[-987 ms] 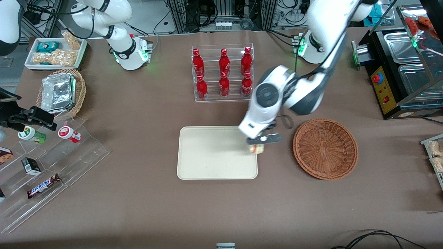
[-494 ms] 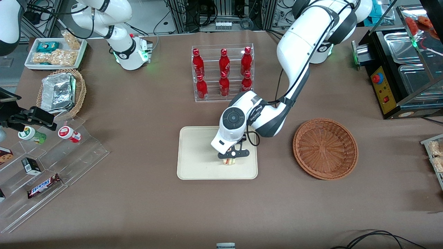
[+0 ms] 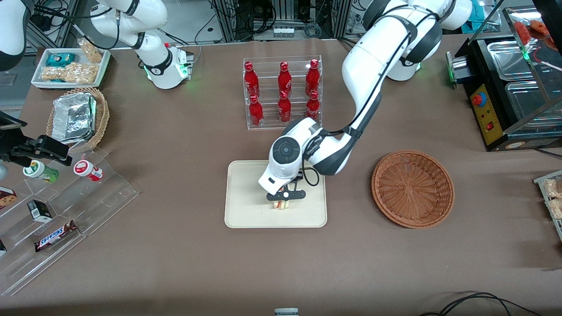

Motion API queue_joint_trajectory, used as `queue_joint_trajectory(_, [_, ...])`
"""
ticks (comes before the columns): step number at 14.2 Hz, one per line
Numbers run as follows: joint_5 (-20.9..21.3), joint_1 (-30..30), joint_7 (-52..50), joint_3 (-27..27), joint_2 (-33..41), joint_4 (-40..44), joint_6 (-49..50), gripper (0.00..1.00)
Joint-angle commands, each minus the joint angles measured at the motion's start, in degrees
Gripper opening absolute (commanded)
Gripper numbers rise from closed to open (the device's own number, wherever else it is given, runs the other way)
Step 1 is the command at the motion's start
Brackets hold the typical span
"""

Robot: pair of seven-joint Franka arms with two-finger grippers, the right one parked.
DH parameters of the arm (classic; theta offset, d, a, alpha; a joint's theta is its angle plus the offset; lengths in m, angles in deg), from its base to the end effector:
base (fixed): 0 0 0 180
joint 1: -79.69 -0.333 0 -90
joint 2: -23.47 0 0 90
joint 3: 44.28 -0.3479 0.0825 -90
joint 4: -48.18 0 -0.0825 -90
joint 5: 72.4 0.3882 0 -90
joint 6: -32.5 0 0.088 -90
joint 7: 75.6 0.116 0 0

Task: Place sandwich from basket to tray
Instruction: 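Lower the sandwich onto the tray and open the left gripper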

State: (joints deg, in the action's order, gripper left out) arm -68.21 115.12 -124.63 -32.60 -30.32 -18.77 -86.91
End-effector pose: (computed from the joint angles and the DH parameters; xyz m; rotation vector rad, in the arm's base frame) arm 0.5766 -0.5425 0.2351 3.0739 0.1207 -0.1218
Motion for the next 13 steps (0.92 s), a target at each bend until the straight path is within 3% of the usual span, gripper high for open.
queue_joint_trajectory(1, [0.28,0.96,-1.59,-0.77,-2.28,3.75,0.40,0.16])
queue_joint_trajectory(2, [0.37,0.96,-1.59,-0.77,-2.55,3.85,0.40,0.17])
queue_joint_trajectory(4, [0.46,0.96,-1.51,-0.86,-2.72,3.85,0.22,0.28])
queue_joint_trajectory(5, [0.46,0.96,-1.77,-0.86,-2.81,3.85,-0.99,0.40])
queue_joint_trajectory(7, [0.55,1.49,-2.55,-1.04,-3.08,3.85,-1.80,0.51])
queue_joint_trajectory(8, [0.55,1.49,-3.26,-1.12,-3.08,3.85,-1.97,0.75])
queue_joint_trajectory(11, [0.63,1.49,-3.53,-1.13,-2.90,3.85,-2.06,1.00])
queue_joint_trajectory(13, [0.55,1.49,-3.88,-1.39,-2.20,3.85,-1.97,1.00])
